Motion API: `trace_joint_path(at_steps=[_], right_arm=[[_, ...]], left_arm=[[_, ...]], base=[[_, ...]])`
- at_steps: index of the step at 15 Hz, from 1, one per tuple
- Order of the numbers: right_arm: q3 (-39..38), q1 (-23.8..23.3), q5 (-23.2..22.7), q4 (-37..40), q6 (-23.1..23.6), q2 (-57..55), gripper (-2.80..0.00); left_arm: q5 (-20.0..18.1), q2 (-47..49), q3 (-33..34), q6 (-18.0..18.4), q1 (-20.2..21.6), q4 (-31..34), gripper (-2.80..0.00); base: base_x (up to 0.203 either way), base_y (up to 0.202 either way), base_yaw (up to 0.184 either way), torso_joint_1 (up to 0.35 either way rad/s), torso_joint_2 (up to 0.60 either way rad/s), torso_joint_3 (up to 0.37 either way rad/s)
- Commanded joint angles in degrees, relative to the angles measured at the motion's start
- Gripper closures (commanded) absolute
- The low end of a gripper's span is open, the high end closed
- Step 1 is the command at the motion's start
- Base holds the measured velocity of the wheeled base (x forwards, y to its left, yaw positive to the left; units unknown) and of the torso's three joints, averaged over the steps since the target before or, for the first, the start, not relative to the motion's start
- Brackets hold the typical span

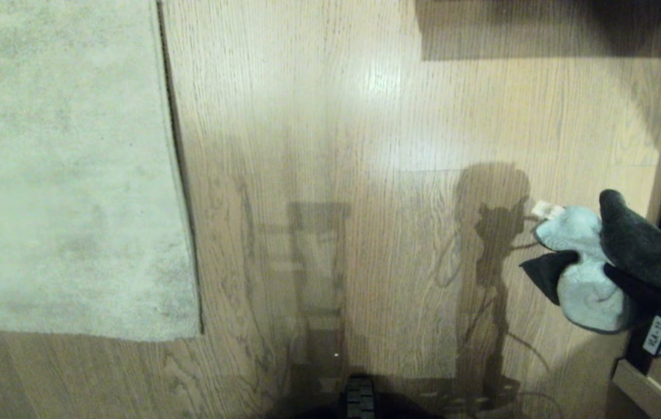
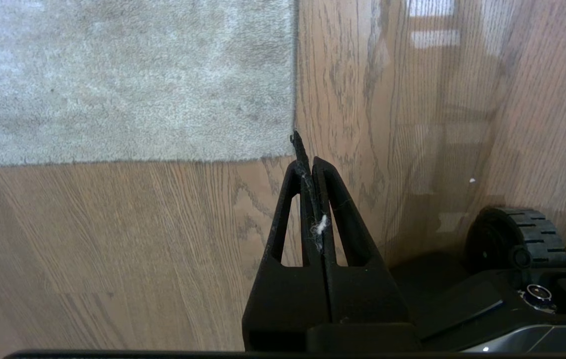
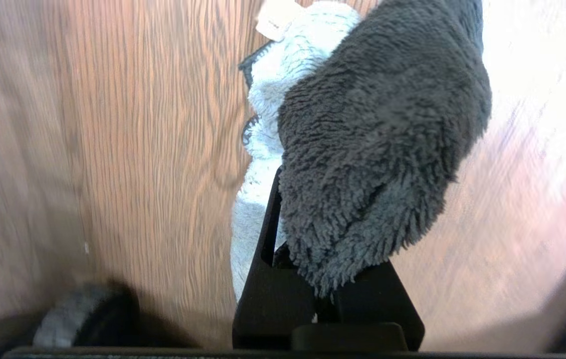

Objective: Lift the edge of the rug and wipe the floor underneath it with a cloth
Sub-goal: Put down the rag

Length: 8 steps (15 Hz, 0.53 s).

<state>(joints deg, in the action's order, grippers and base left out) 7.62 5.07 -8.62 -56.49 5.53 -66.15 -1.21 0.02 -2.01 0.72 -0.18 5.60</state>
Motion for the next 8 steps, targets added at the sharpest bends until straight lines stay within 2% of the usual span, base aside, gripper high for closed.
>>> trace_joint_path(at_steps=[1,8], right_arm=[[2.2,0.1,-0.1,-1.9,-1.2,-5.5,0.00],[3.6,0.1,0.0,-21.5,-2.8,-18.2,0.00]], left_arm=[[0.0,0.0,0.0,0.0,0.0,0.0,0.00],[0.0,0.0,0.0,0.0,0.0,0.0,0.00]], base=[[0.000,0.000,0.000,0.000,0.00,0.000],[0.000,0.000,0.000,0.000,0.00,0.000]])
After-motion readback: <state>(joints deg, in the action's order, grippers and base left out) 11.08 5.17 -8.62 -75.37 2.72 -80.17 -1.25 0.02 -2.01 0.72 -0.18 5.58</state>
